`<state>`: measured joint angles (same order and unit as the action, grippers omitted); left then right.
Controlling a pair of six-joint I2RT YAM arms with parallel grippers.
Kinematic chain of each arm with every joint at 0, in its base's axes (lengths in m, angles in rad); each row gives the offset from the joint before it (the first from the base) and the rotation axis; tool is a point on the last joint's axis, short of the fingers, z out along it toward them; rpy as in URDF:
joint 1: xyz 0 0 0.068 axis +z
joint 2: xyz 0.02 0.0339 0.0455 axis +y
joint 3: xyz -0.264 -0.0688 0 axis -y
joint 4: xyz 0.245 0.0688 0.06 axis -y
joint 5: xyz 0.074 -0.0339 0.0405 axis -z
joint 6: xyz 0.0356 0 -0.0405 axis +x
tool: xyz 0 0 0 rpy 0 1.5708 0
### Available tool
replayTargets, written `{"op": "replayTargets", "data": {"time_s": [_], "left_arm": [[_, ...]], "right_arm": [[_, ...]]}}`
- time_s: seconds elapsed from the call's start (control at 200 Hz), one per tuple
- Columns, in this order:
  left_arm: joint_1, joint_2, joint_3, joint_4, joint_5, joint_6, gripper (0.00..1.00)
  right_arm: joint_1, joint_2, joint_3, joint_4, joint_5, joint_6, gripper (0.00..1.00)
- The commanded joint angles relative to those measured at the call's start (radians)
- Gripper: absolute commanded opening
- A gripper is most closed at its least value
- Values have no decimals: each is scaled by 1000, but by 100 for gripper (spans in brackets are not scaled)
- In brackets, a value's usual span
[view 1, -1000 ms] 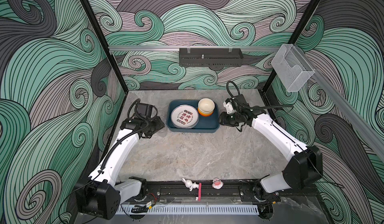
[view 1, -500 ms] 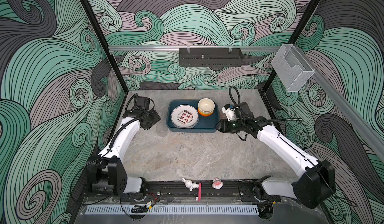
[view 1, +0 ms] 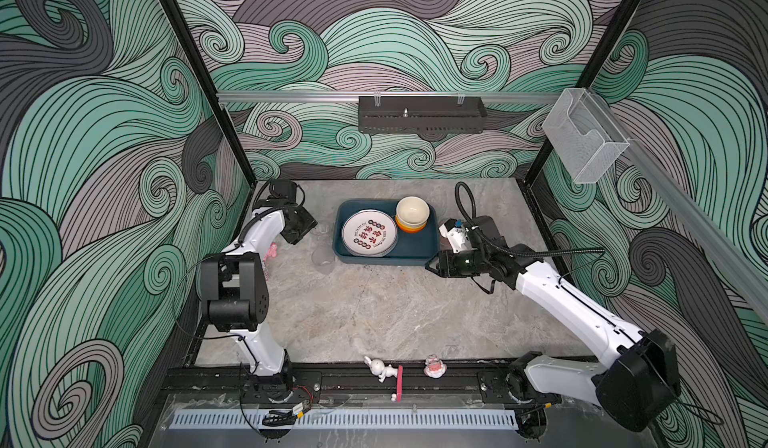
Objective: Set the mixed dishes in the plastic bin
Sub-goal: 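Move the left gripper to the clear cup while right gripper withdraws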
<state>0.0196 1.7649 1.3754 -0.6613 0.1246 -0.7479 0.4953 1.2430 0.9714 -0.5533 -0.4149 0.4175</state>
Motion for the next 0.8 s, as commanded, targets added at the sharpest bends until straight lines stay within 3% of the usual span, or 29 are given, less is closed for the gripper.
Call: {"op": "replayTargets", "data": {"time_s": [0.0, 0.33, 0.795], "left_arm": [[6, 33, 39, 6, 24, -13, 54], [11, 117, 61, -8, 21, -1, 40], [32, 101, 42, -36, 9, 2, 15]], "right_arm": [[6, -15, -14, 7, 2, -24, 47], [5, -3, -14, 9, 8, -25, 47], [6, -16, -24, 3, 15, -20, 47]]}}
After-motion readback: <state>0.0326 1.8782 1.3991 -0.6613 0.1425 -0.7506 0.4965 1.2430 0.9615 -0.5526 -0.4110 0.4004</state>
